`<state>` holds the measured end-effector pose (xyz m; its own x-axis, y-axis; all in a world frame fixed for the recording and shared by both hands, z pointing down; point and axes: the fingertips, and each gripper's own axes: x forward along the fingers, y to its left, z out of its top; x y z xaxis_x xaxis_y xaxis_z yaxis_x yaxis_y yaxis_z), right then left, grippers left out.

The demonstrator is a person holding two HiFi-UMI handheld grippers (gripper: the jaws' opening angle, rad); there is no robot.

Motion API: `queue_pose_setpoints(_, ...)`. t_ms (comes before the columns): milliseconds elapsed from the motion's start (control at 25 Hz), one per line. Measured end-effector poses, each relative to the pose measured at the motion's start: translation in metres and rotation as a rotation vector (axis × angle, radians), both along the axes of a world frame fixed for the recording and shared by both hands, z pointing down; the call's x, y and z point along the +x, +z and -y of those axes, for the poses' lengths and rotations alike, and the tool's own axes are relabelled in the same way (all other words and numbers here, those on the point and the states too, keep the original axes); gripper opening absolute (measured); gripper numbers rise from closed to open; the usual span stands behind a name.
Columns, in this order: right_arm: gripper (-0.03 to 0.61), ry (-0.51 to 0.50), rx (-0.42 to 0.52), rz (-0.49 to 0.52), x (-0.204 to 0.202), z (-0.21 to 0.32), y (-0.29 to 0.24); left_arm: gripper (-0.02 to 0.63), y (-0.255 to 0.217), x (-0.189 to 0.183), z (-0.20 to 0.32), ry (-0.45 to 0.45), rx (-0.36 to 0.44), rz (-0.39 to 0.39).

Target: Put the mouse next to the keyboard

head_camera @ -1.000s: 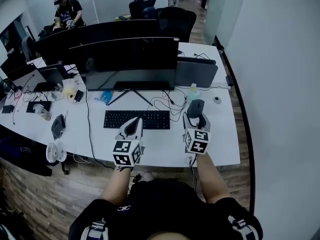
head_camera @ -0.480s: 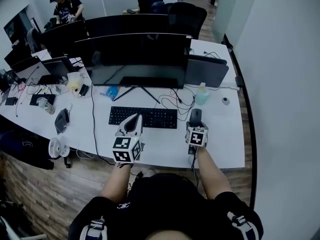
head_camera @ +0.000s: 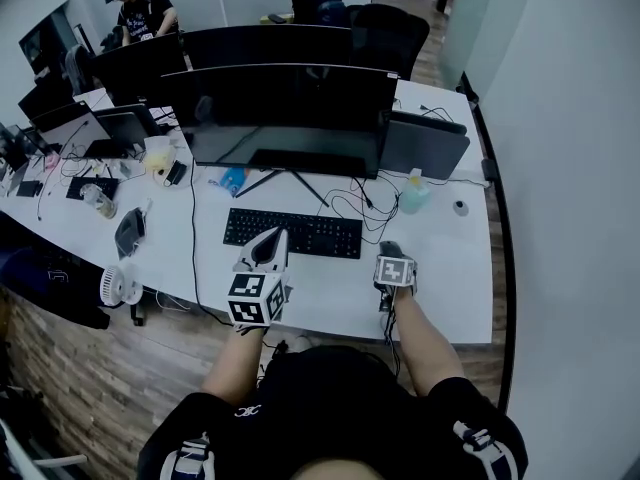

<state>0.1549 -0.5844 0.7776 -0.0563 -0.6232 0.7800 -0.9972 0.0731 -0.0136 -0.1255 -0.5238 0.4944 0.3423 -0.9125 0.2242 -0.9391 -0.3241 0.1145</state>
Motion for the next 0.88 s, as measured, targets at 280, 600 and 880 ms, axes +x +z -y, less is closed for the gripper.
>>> queue_pose_setpoints(280,0.342,-0.025,0.037,0.017,0.0,-0.001,-0.004,0.012,0.001,-0.002,-0.002,-0.014,-0.001,-0.003)
queue_pose_setpoints(600,0.305,-0.002,0.387,0.1,0.004,0.018,-0.104,0.012,-0.003,0.02,0.0,0.028,0.009,-0.004)
queue_pose_setpoints(880,0.017,-0.022,0.793,0.095,0.012,0.003,-0.272,0.012,-0.009,0.048,0.004,0.075,0.035,-0.003)
